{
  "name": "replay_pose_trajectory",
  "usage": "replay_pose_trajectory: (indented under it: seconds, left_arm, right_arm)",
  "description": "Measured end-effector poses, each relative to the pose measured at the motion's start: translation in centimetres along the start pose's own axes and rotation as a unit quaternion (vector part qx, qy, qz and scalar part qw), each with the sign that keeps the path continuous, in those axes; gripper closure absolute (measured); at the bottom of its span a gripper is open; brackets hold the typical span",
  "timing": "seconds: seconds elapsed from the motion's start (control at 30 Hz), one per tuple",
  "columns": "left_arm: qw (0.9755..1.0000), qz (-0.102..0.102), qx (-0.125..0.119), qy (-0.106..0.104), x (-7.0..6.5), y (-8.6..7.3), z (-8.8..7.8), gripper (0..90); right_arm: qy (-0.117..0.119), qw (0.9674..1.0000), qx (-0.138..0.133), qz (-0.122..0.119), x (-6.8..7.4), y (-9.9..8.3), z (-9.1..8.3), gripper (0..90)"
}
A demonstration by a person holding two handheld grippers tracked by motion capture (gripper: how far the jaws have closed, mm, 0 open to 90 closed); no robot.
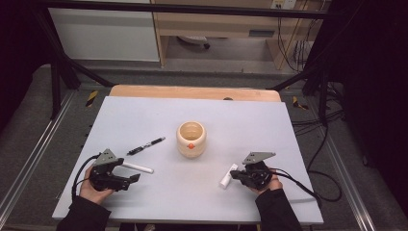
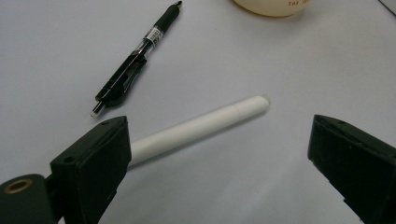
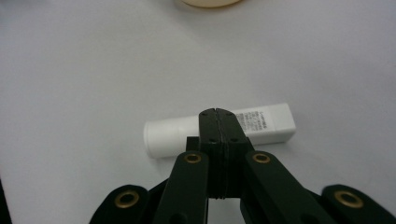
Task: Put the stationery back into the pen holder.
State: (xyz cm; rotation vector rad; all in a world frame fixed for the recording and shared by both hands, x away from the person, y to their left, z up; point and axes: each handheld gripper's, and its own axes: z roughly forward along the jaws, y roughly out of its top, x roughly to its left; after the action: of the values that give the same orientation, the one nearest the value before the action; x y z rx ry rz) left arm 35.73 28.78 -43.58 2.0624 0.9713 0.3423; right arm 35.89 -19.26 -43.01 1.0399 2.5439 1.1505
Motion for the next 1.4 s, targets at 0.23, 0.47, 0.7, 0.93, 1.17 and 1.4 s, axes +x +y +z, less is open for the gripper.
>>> replay_pose_trajectory:
  seconds: [0.23, 0.47, 0.7, 0.93, 1.17, 1.4]
  left_arm:
    - [1.0, 0.001, 0.001, 0.0, 0.0, 0.0, 0.0, 6.2]
    - [1.0, 0.001, 0.001, 0.0, 0.0, 0.0, 0.0, 6.2]
    - [1.0, 0.001, 0.001, 0.0, 0.0, 0.0, 0.0, 6.2]
    - [1.0, 0.0, 0.001, 0.0, 0.0, 0.0, 0.1, 6.2]
    - [1.0, 0.0, 0.001, -0.001, 0.0, 0.0, 0.1, 6.2]
    - [1.0, 0.0, 0.001, -0.001, 0.0, 0.0, 0.1, 6.2]
  right_arm:
    - [-0.004, 1.0, 0.006, 0.002, -0.5, -0.2, 0.3, 90.0]
    - [-0.001, 1.0, 0.004, 0.004, -0.6, -0.1, 0.6, 90.0]
    - [0.002, 1.0, -0.001, 0.005, -0.9, 0.0, 0.9, 90.0]
    - [0.007, 0.9999, -0.003, 0.011, -1.1, 0.2, 1.3, 90.0]
    - [0.008, 0.9999, -0.005, 0.006, -1.1, 0.5, 1.7, 90.0]
    - [0.009, 1.0, -0.003, 0.0, -1.0, 0.8, 2.4, 90.0]
